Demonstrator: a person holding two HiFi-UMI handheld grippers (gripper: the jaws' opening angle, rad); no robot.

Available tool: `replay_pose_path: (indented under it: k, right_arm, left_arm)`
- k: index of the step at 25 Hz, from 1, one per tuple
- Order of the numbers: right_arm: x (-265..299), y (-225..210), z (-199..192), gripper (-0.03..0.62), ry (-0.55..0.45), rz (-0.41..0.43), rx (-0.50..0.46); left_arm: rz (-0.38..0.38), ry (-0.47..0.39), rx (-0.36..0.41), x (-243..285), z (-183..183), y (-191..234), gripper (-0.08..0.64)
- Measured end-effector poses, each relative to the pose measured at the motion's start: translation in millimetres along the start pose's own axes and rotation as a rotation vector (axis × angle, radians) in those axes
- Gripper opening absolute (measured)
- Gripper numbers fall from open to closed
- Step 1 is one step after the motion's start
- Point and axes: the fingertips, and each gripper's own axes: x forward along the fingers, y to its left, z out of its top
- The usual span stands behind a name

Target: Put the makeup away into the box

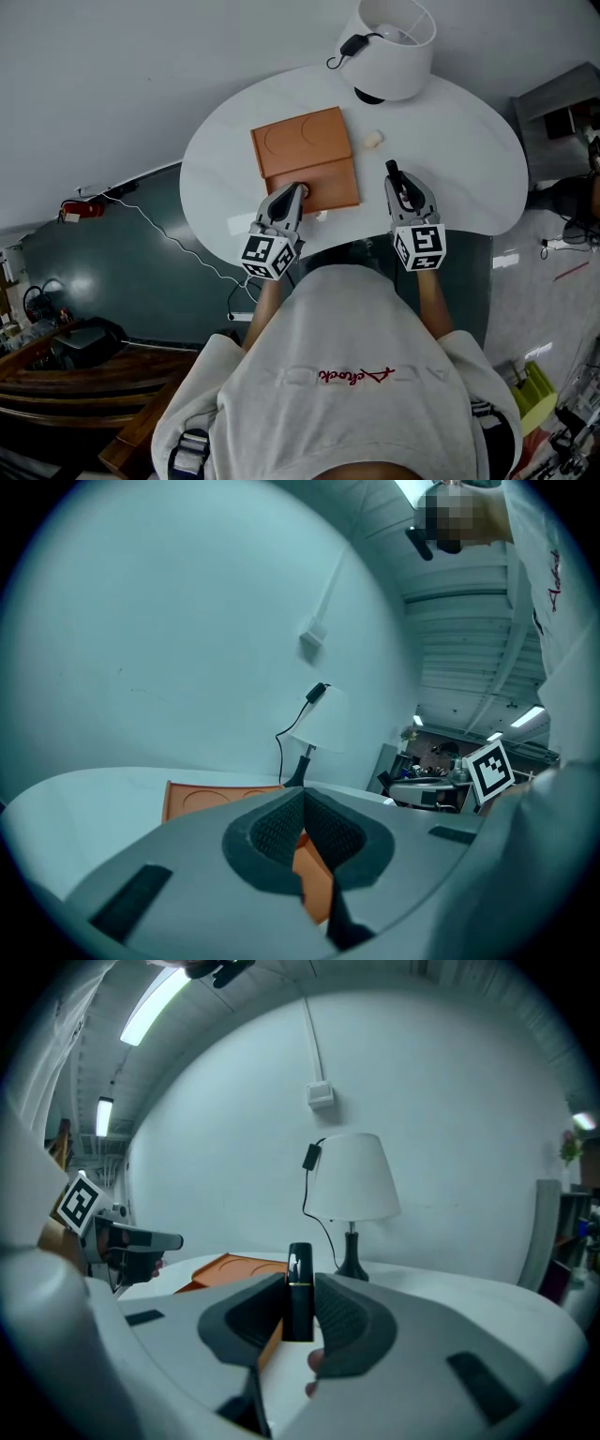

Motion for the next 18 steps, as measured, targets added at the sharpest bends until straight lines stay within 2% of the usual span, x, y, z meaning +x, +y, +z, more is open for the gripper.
replay_pose_path:
  k: [4,12,18]
  right_arm:
    - [11.9,23.7,0.4,0.109,0.011,0.07,-0.023]
    - [50.1,101.0,2.9,0.109,0.027,0.271,-0.085]
    - [68.4,142.5,5.7,0.109,0.036,0.363,-0.128]
  left_arm:
    - [0.063,-0.024,-0.011,-24.6,1.5,13.8,0.009]
    - [0.237,-0.075,-0.043,-88.6,-0.3,57.0,0.009]
    - [0.334,-0.105,-0.066,-128.2,-1.6,80.4,0.009]
